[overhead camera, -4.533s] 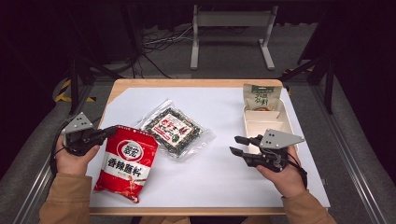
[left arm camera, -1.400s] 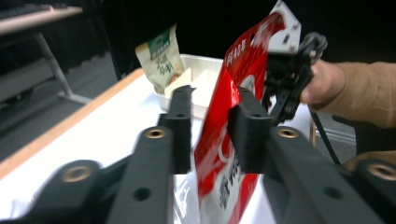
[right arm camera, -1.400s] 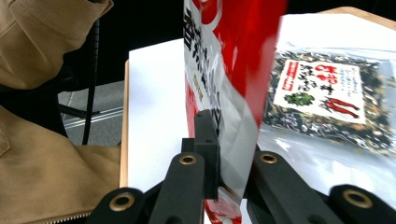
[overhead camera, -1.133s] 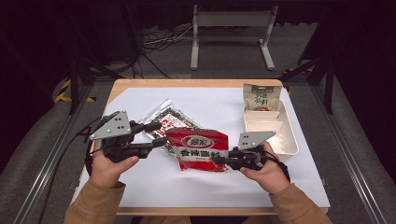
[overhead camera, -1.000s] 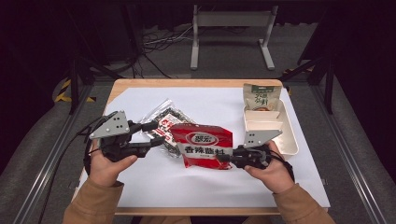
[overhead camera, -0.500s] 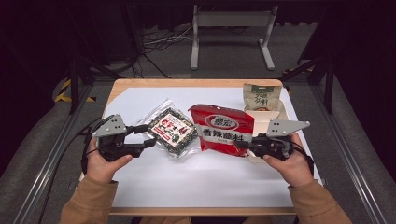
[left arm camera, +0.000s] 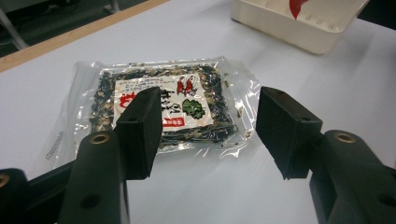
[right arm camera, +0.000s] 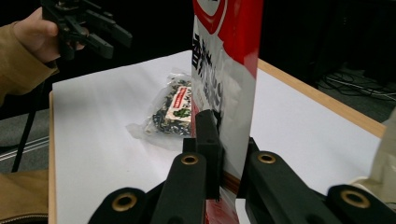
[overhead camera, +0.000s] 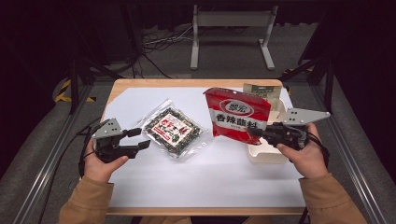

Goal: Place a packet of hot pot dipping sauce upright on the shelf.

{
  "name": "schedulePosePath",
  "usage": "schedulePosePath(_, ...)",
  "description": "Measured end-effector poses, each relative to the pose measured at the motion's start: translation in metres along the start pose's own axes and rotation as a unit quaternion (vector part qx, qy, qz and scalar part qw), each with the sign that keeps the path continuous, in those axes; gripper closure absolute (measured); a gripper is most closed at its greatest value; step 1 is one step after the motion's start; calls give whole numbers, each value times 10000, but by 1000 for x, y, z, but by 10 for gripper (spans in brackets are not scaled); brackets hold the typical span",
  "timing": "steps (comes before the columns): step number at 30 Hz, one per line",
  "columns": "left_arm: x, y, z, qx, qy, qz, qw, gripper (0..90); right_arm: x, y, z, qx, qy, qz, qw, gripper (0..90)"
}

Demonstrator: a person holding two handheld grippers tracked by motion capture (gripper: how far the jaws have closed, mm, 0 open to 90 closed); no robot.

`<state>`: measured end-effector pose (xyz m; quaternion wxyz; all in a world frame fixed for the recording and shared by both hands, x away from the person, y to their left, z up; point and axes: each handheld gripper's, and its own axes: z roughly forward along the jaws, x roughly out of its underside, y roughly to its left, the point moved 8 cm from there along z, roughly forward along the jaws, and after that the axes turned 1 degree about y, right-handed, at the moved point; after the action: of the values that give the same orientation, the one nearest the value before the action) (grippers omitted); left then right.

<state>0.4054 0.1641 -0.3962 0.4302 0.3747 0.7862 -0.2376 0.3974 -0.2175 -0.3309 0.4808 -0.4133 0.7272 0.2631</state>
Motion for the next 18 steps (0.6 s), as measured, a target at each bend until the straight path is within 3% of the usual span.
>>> schedulePosePath(14, 10, 9, 0, -125, 58, -139, 9998, 418, 2, -44, -20, 395, -58, 128, 9991, 874)
schedulePosePath(18, 13, 10, -2, -161, 51, -262, 9995, 418, 4, -56, -24, 483, -96, 155, 9987, 874)
